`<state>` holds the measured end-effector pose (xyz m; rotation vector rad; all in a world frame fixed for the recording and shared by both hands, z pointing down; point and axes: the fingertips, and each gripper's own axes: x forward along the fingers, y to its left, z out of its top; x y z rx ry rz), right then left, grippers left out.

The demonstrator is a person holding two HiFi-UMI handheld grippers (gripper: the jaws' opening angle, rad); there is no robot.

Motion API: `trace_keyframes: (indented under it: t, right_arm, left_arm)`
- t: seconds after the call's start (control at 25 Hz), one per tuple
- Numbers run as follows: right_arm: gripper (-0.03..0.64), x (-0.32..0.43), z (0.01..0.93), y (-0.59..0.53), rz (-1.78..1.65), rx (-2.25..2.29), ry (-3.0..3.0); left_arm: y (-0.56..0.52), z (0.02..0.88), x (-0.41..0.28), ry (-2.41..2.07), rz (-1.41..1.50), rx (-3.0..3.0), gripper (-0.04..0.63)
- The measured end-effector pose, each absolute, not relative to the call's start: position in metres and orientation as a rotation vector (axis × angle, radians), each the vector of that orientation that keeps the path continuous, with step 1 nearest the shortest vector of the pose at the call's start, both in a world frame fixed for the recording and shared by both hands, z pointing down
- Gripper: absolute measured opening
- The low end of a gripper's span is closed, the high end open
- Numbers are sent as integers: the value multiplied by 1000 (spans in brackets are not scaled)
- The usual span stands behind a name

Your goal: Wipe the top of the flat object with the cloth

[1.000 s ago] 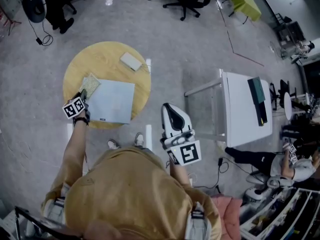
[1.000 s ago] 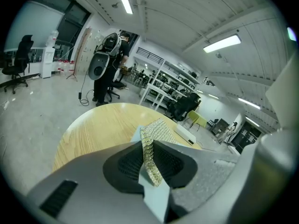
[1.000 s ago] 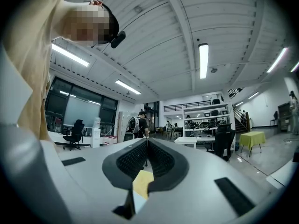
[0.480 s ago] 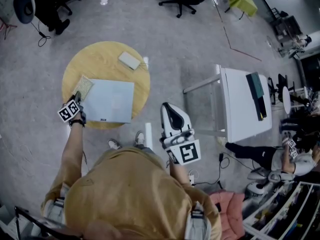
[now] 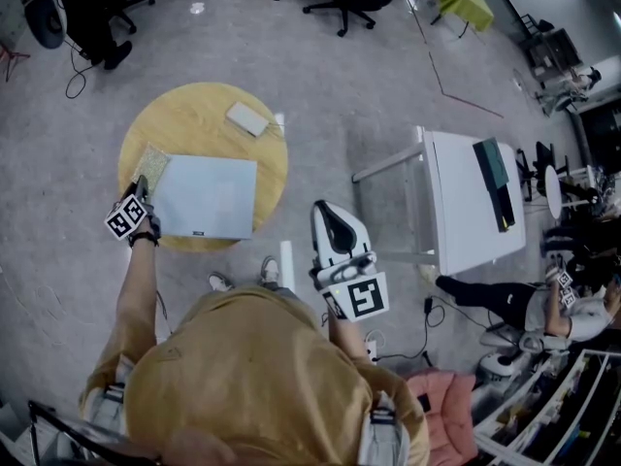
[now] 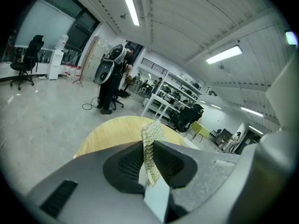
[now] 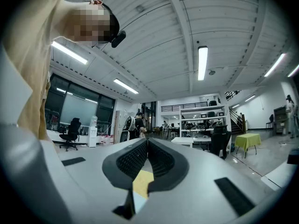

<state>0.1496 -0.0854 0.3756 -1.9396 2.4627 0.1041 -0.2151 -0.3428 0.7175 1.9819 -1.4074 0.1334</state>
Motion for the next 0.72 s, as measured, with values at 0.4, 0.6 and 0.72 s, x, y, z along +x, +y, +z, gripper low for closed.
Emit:
trace_keyframes:
  t: [0.4, 0.6, 0.72]
  right_arm:
    - [2, 153, 379, -86, 109, -1876, 2493]
    - [2, 151, 385, -92, 108, -1816, 2529]
    - [2, 145, 383, -99, 108, -1764, 2554]
  left_arm:
    - [-334, 683, -231, -1519, 129, 2049, 61]
    - [-320, 639, -226, -1537, -6, 2113, 61]
    - [-308, 607, -225, -1542, -77, 2163, 61]
